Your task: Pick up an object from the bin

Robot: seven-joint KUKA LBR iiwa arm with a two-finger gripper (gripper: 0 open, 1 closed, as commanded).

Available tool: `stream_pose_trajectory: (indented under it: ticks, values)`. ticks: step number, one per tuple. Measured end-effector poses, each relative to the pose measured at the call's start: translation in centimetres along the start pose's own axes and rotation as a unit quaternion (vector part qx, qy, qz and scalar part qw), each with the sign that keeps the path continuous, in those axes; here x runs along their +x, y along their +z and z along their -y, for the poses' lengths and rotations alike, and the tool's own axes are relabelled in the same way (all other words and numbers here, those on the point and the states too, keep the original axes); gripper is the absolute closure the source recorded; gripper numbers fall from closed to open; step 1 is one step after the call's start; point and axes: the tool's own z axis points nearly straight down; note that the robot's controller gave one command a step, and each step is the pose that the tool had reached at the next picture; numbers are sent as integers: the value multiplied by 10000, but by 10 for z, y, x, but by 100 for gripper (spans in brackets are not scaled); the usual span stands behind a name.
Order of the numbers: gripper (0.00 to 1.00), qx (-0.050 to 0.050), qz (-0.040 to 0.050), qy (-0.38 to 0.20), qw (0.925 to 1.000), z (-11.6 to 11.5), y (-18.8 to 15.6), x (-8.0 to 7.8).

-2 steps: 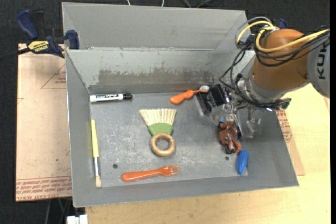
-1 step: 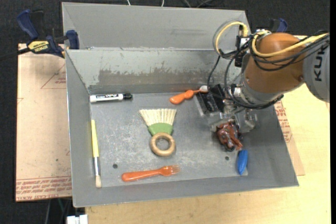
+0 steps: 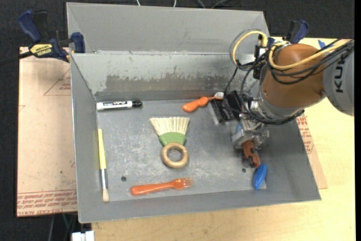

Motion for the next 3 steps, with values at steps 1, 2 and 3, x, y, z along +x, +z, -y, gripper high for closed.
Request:
stream_pose_trajectory:
  ticks: [1, 2, 3]
  values:
    - [100, -1, 0, 3, 10000, 0, 0, 0]
    - [100, -3, 9, 13, 10000, 0, -13, -1]
    - [100, -24, 21, 24, 10000, -1, -57, -2]
